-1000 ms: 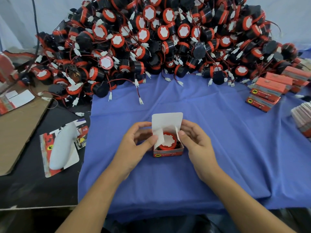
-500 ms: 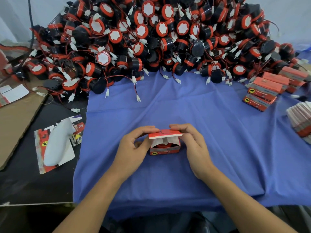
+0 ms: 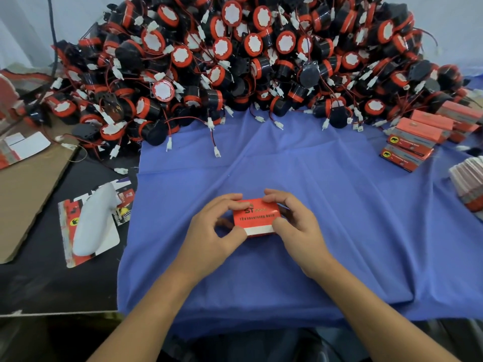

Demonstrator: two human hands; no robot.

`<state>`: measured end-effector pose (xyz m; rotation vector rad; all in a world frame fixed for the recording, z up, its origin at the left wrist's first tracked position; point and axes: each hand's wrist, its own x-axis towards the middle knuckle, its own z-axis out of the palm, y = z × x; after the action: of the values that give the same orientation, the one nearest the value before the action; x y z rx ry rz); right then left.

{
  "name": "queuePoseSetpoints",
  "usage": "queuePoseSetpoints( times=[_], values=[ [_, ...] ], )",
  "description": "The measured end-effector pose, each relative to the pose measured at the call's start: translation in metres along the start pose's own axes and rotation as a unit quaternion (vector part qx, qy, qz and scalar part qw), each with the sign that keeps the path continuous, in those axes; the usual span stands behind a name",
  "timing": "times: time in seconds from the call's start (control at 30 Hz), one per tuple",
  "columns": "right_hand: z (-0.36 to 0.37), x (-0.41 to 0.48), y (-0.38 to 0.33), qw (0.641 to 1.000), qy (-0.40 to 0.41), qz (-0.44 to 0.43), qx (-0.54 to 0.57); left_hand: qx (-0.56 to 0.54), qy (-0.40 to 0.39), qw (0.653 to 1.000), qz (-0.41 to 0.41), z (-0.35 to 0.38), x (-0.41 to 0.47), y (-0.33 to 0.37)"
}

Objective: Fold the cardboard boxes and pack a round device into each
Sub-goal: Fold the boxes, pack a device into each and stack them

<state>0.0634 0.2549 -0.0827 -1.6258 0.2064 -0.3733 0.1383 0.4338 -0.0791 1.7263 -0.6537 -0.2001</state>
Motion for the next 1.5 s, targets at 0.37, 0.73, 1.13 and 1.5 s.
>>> queuePoseSetpoints(
  times=[0.37,0.73,1.13,1.5],
  values=[
    [-0.0010,-0.0008,-0.0038,0.997,-0.031,-0.033,-0.069,0.052,0.012,0.997,0.046,0.0017,0.0014,-0.0056],
    [0.0023,-0.0003,-0.0045,0.996,-0.011,-0.063,-0.059,0.035,0.034,0.998,0.041,0.0038,0.0043,-0.0079],
    [0.0008,-0.0006,0.0003,0.999,-0.004,-0.045,-0.015,0.058,0.060,0.995,0.064,0.0058,0.0022,-0.0076],
    [0.0039,0.0001,-0.0001,0.997,0.009,-0.054,-0.063,0.083,0.043,0.992,0.090,0.0050,0.0007,-0.0047]
  ],
)
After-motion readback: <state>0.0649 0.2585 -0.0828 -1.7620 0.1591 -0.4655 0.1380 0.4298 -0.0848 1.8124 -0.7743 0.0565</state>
